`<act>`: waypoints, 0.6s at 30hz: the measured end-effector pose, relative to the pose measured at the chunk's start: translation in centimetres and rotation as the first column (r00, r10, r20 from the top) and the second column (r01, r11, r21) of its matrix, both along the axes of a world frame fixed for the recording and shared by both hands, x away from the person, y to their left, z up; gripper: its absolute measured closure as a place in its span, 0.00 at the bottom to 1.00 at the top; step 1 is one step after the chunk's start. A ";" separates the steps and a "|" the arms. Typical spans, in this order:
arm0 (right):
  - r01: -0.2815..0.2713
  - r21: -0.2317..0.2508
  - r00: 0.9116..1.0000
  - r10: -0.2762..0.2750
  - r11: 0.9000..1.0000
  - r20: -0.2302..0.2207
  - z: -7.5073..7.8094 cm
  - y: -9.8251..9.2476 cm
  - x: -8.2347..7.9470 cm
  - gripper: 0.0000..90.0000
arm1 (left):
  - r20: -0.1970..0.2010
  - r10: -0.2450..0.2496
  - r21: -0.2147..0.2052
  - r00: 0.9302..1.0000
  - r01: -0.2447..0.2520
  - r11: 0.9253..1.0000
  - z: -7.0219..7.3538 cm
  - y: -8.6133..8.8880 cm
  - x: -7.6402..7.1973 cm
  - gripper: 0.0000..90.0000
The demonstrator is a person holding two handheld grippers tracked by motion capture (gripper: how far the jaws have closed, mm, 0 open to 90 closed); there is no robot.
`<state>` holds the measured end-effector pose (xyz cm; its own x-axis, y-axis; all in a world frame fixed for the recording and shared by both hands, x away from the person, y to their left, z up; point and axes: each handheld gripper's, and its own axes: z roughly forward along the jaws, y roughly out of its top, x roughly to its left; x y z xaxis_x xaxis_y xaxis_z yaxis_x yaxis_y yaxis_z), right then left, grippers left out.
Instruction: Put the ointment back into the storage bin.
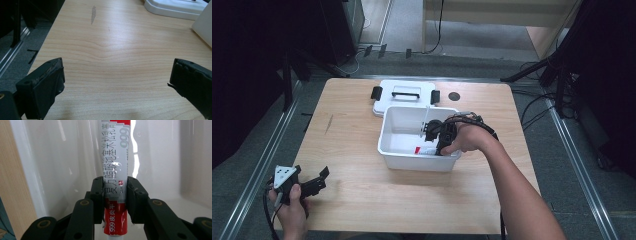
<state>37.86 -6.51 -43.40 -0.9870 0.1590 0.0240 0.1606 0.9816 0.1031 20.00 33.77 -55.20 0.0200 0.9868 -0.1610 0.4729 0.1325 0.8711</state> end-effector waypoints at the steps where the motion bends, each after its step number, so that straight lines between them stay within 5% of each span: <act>1: 0.000 -0.012 1.000 0.000 1.000 0.001 -0.2 0.1 0.0 0.78 | 0.000 0.000 0.000 1.000 0.000 1.000 0.0 0.0 0.0 0.00; 18: 0.028 -0.013 0.999 -0.028 1.000 -0.031 -0.2 -0.1 0.4 0.81 | 0.001 0.000 0.002 1.000 0.000 1.000 0.0 0.0 0.0 0.00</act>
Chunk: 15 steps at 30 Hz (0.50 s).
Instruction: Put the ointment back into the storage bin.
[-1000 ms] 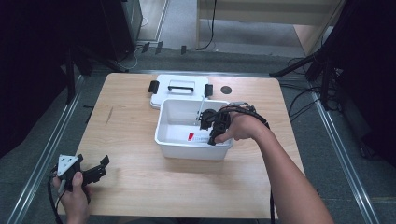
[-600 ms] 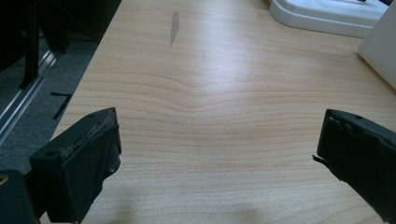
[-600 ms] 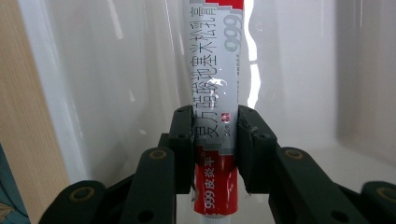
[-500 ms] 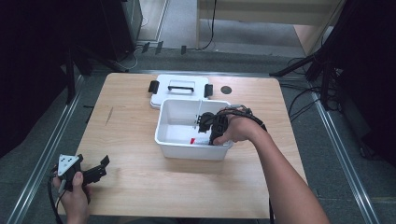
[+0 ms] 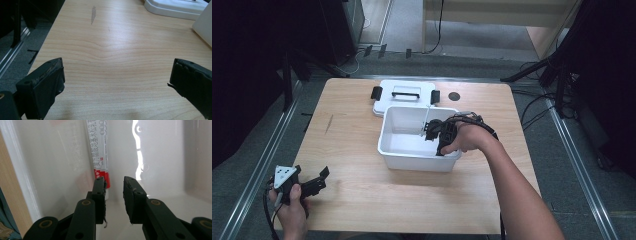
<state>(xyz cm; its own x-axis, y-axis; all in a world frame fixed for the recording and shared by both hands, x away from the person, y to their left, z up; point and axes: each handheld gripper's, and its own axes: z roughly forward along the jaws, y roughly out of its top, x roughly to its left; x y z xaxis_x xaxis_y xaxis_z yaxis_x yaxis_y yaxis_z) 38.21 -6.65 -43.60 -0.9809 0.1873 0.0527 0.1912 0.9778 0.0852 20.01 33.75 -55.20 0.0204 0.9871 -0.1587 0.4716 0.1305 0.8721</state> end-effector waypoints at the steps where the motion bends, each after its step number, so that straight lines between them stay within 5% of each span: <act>1: 0.006 -0.003 1.000 -0.006 1.000 0.001 0.1 0.0 0.0 0.81 | 0.000 0.000 0.000 1.000 0.000 1.000 0.0 0.0 0.0 0.00; 15: 0.027 0.039 0.999 -0.028 0.999 0.029 2.7 -0.7 -0.3 0.89 | 0.000 0.001 0.001 1.000 -0.001 1.000 0.0 0.0 0.0 0.00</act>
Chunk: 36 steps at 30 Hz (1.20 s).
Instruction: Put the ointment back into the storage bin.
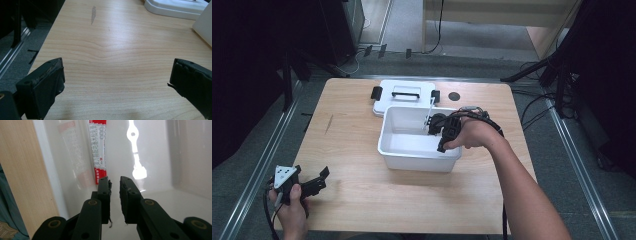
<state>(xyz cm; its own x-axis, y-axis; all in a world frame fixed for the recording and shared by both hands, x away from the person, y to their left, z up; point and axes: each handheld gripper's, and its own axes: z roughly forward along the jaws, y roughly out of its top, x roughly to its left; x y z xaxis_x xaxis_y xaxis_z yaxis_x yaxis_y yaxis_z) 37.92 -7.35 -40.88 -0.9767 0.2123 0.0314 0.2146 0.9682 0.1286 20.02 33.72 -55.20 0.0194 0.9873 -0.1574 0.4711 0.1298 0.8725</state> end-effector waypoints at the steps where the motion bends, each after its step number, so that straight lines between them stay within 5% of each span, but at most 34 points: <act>1: 0.000 0.000 1.000 0.000 1.000 0.000 0.0 0.0 0.0 0.89 | 0.000 0.000 0.000 1.000 0.000 1.000 0.0 0.0 0.0 0.00; 10: 0.030 0.034 0.999 -0.031 0.999 0.028 3.0 -1.5 -0.3 0.90 | 0.002 0.000 0.002 1.000 0.000 1.000 0.0 0.0 0.0 0.00; 18: 0.088 0.076 0.995 -0.092 0.993 0.047 4.9 -4.7 -0.5 0.90 | 0.002 0.002 0.007 1.000 -0.002 1.000 0.0 -0.1 0.0 0.00; 30: 0.160 0.098 0.985 -0.166 0.982 0.053 5.3 -8.6 -0.6 0.89 | 0.002 0.002 0.007 1.000 -0.002 1.000 0.0 -0.1 0.0 0.00; 36: 0.217 0.124 0.973 -0.225 0.968 0.055 3.6 -11.0 -0.9 0.78 | 0.002 0.000 0.006 1.000 0.000 1.000 0.0 -0.1 0.0 0.00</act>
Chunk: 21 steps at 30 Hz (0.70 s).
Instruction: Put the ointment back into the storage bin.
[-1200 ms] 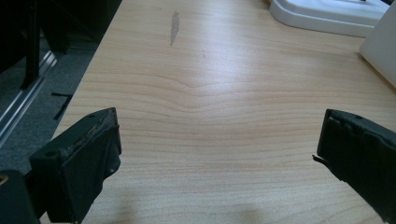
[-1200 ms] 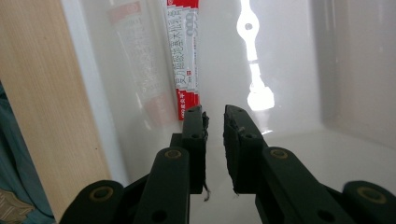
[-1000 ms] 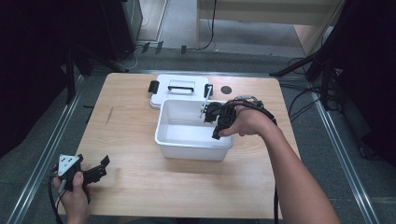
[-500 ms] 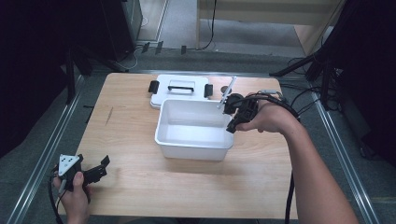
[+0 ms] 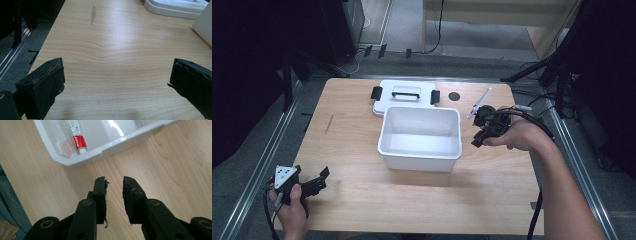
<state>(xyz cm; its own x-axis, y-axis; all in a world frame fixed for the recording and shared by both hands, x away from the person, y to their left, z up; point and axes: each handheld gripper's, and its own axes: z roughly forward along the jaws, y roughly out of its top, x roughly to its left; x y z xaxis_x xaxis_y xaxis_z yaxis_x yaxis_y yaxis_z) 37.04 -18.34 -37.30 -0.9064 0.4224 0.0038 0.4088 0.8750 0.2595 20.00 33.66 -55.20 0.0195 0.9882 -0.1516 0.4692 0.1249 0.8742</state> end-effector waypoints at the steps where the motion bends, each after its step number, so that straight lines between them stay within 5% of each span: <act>1: 0.019 0.007 1.000 -0.019 1.000 0.004 -0.2 -0.2 -0.1 0.76 | 0.000 0.000 0.000 1.000 0.000 1.000 0.0 0.0 0.0 0.00; 8: 0.123 0.096 0.991 -0.128 0.988 0.045 -2.6 -2.2 -0.6 0.49 | 0.000 -0.002 -0.001 1.000 0.002 1.000 0.0 0.0 0.0 0.00; 11: 0.184 0.146 0.978 -0.196 0.972 0.072 -4.2 -3.3 -1.1 0.39 | 0.000 -0.003 0.000 1.000 0.003 1.000 0.0 0.0 0.0 0.00; 16: 0.293 0.220 0.937 -0.325 0.930 0.128 -7.5 -5.2 -2.6 0.11 | 0.001 -0.005 -0.002 1.000 0.005 1.000 0.0 0.0 0.0 0.00; 17: 0.293 0.220 0.937 -0.325 0.930 0.128 -7.5 -5.2 -2.6 0.11 | 0.001 -0.005 -0.002 1.000 0.005 1.000 0.0 0.0 0.0 0.00; 18: 0.309 0.237 0.927 -0.348 0.921 0.141 -7.9 -5.4 -2.8 0.07 | 0.001 -0.005 -0.001 1.000 0.005 1.000 0.0 0.0 0.0 0.00; 19: 0.331 0.266 0.907 -0.383 0.906 0.176 -8.6 -5.9 -3.2 0.01 | 0.002 -0.005 -0.001 1.000 0.005 1.000 0.0 0.0 0.0 0.00; 20: 0.366 0.311 0.882 -0.433 0.877 0.185 -9.3 -6.5 -3.8 0.00 | 0.000 -0.005 -0.001 1.000 0.005 1.000 0.0 0.0 0.0 0.00; 21: 0.366 0.311 0.882 -0.433 0.877 0.185 -9.3 -6.5 -3.8 0.00 | 0.000 -0.005 -0.001 1.000 0.005 1.000 0.0 0.0 0.0 0.00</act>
